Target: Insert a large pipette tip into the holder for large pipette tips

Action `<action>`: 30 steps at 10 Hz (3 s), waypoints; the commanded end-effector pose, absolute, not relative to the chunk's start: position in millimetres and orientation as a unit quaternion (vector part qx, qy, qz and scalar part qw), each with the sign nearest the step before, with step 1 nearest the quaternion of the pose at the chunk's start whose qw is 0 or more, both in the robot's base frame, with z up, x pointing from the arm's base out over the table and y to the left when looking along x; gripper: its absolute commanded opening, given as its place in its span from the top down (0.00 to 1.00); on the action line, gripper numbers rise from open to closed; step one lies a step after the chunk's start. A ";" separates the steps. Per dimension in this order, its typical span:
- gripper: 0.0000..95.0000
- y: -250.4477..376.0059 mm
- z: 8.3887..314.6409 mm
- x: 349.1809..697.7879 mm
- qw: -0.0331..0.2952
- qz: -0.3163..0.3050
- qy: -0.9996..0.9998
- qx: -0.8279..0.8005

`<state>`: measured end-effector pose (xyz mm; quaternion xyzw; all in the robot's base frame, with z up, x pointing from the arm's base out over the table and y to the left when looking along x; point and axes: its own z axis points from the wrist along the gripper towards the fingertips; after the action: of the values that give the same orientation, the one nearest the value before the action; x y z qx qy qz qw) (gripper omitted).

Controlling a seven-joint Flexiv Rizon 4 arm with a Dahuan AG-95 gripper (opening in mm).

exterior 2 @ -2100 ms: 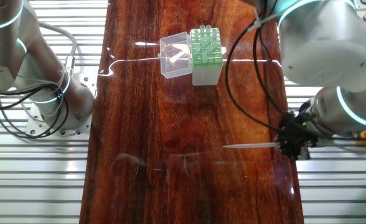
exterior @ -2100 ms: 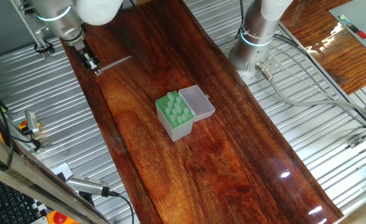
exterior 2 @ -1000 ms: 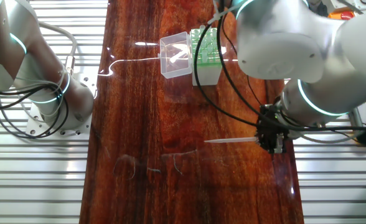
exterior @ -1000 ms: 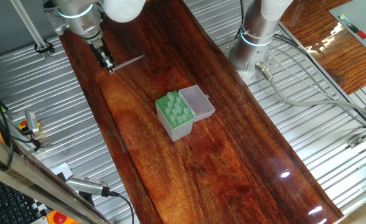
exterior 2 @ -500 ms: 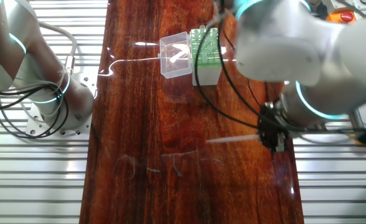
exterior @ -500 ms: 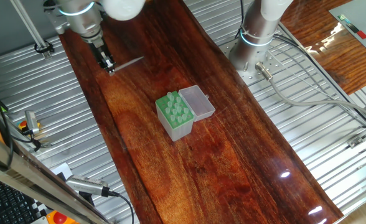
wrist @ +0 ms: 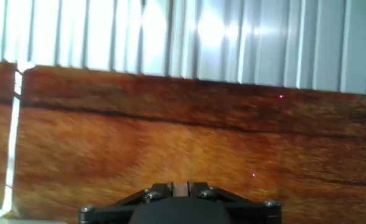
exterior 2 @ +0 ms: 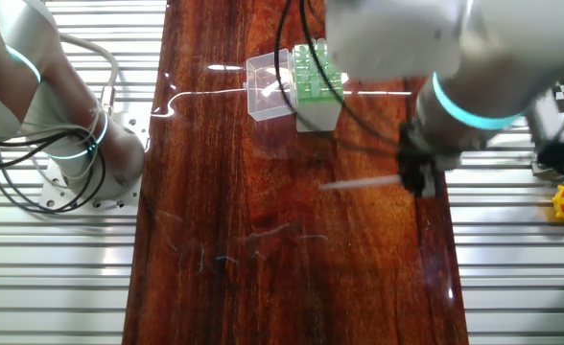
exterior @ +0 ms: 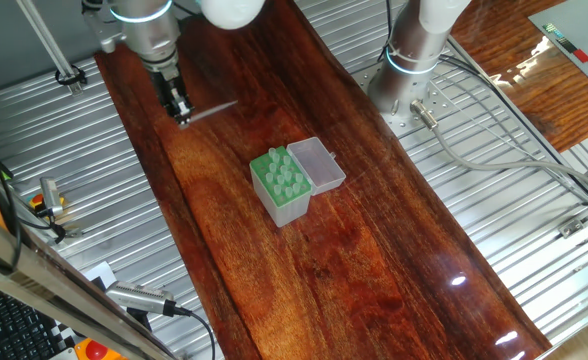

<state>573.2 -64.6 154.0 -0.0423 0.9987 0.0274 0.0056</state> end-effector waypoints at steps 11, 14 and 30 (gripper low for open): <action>1.00 -43.0 168.0 593.2 0.025 0.027 0.998 -0.040; 1.00 -34.0 176.4 587.7 0.027 0.027 0.999 -0.026; 1.00 1.4 187.8 600.0 0.020 0.033 0.998 -0.057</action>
<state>598.3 -0.4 187.0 -0.0792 0.9957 0.0439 0.0207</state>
